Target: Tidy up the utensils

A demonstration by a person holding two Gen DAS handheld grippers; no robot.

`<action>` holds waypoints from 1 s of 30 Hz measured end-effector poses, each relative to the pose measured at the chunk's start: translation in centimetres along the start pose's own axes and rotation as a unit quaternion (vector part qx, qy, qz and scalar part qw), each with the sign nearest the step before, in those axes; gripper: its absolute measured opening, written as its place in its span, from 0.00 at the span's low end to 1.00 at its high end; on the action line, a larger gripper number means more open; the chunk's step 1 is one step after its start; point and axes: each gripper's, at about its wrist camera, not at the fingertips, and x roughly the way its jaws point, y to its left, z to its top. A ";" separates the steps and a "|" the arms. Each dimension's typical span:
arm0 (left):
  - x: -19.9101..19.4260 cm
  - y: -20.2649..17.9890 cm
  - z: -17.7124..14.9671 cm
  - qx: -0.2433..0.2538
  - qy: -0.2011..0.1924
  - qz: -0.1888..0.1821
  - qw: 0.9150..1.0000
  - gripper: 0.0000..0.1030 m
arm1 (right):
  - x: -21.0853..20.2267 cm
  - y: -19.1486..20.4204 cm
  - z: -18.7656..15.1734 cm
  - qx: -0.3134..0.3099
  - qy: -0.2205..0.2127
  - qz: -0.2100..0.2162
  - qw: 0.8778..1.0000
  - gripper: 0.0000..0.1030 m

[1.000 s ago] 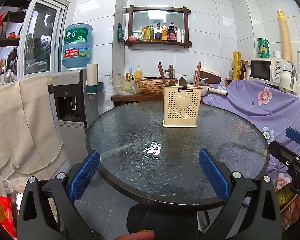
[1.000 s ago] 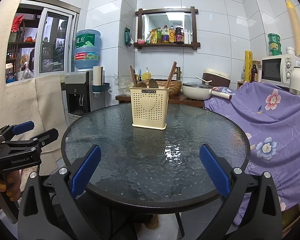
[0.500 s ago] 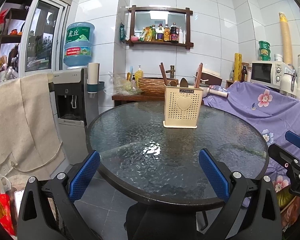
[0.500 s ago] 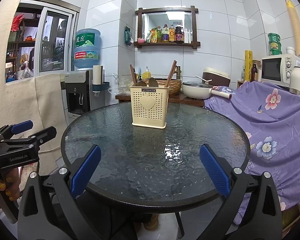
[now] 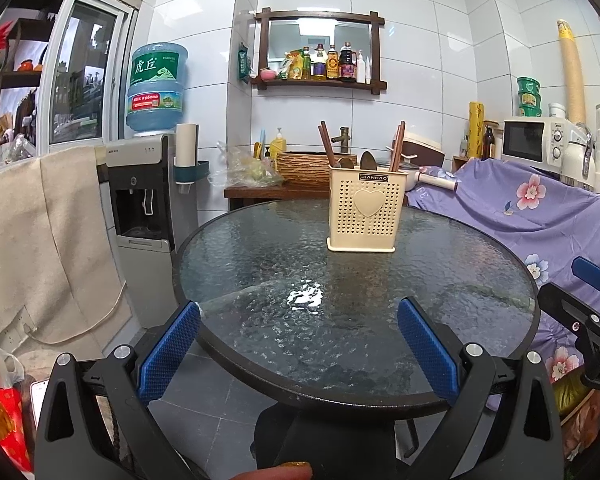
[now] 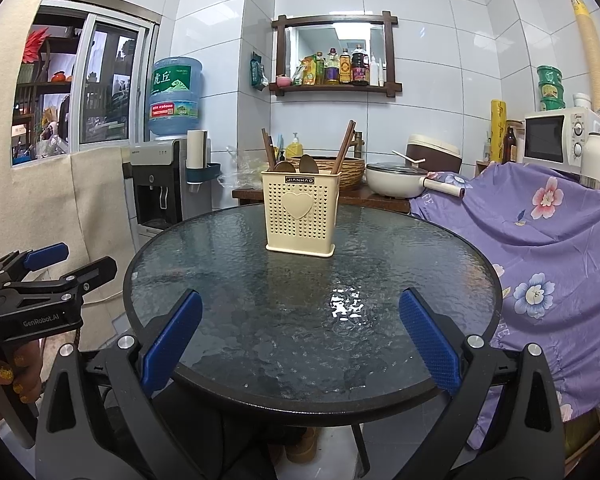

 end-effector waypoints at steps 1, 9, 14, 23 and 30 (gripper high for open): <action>0.0 0.0 0.0 0.000 0.000 0.001 1.000 0.94 | 0.0 0.0 0.0 -0.001 0.000 0.000 1.000 0.94; 0.1 0.0 0.0 0.001 0.002 0.001 1.000 0.94 | -0.1 0.1 -0.1 0.001 0.001 0.000 1.000 0.94; 0.0 0.0 0.1 0.002 0.001 0.001 1.000 0.94 | 0.0 0.1 0.0 0.001 0.002 -0.001 1.000 0.94; -0.2 0.3 0.3 -0.006 -0.002 0.003 1.000 0.94 | 0.0 0.2 0.0 0.001 0.003 0.000 1.000 0.94; 0.0 0.0 0.3 0.001 0.003 0.003 1.000 0.94 | 0.0 0.1 0.0 0.001 0.002 -0.001 1.000 0.94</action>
